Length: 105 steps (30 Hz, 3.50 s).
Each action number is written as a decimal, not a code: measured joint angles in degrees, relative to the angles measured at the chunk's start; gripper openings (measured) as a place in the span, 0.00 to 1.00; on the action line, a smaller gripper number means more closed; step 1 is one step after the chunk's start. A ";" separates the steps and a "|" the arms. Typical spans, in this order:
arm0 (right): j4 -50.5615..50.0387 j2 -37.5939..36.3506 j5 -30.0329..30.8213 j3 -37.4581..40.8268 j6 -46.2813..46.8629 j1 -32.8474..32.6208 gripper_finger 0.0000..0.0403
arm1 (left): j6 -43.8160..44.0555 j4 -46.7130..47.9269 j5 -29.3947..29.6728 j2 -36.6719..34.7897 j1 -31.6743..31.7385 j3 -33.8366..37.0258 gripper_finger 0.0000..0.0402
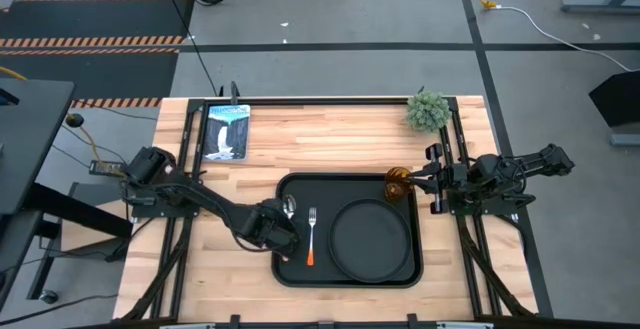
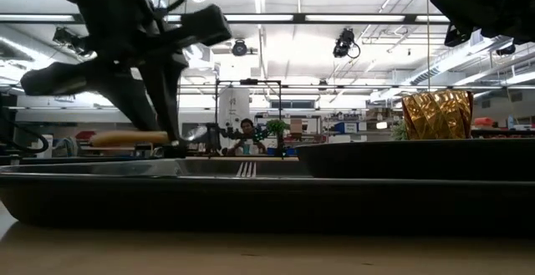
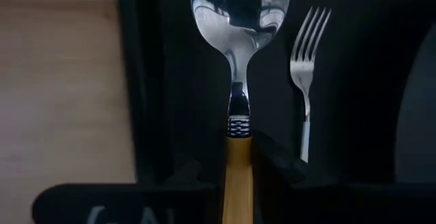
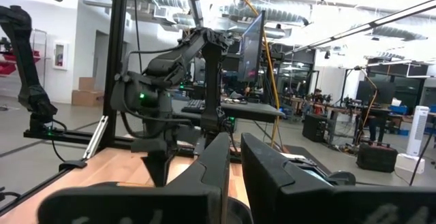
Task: Pick and place plate/cup/fork/spoon on tray
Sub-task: Put the yellow spoon on the black serving tray to the left of the orange fork, then return to Home Position
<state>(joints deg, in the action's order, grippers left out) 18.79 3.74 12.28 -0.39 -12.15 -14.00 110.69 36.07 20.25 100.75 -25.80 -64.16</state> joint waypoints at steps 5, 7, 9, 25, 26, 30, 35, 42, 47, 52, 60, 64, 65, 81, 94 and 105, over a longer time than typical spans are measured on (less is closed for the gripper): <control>-0.04 0.00 0.01 0.00 -0.01 0.00 0.11 | 1.14 0.29 -0.77 3.24 -0.40 -2.67 0.14; 0.00 -0.01 0.01 -0.01 0.00 -0.02 0.11 | 1.15 1.64 -1.05 4.78 -0.45 -4.44 0.14; -0.01 -0.01 -0.01 0.01 0.00 -0.01 0.11 | 1.04 2.10 -2.02 6.13 -0.41 -5.50 0.14; -0.02 -0.01 0.01 0.01 0.00 0.00 0.11 | -0.59 2.87 -3.24 9.13 -0.24 -5.81 0.34; -0.02 -0.01 -0.01 0.01 0.00 0.00 0.11 | -0.97 2.88 -3.18 9.13 -0.24 -5.81 0.35; 0.00 0.00 0.01 -0.01 0.00 -0.02 0.11 | -4.96 4.10 -2.97 7.49 -0.09 -6.08 0.39; 0.01 -0.01 -0.01 0.01 -0.02 -0.02 0.11 | -15.73 12.48 1.72 5.21 0.36 -9.94 0.39; 0.27 -0.01 0.00 0.00 0.00 -0.01 0.11 | -59.61 9.07 23.13 5.11 2.35 -14.60 0.36; 0.53 -0.01 0.01 0.01 0.00 -0.02 0.11 | -91.05 -2.20 36.92 5.11 4.55 -14.71 0.36; 0.56 -0.01 0.01 -0.01 0.00 0.00 0.11 | -121.42 -10.90 38.97 5.11 9.11 -14.71 0.36; 0.55 -0.01 0.01 0.00 0.00 -0.01 0.11 | -129.15 -27.04 16.68 5.11 14.10 -14.69 0.36; 0.57 -0.01 -0.01 0.00 0.00 -0.01 0.11 | -129.33 -34.35 8.00 5.11 14.71 -14.69 0.36; 0.57 -0.01 0.01 0.01 0.00 -0.02 0.11 | -129.32 -35.66 7.29 5.11 14.75 -14.69 0.36; 0.68 -0.01 0.01 0.01 0.00 -0.02 0.11 | -105.70 -55.38 7.96 1.98 13.02 -14.53 0.36; 0.90 -0.01 -0.01 0.01 0.00 0.00 0.11 | -115.28 -41.01 6.97 -20.27 10.43 -9.74 0.36; 1.01 0.01 -0.01 0.00 0.00 -0.02 0.11 | -120.28 -65.84 3.54 -44.78 6.57 28.75 0.36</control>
<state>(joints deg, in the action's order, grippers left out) 19.79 3.75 12.27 -0.40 -12.15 -14.02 -9.59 -29.78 23.78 55.97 -19.23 -35.41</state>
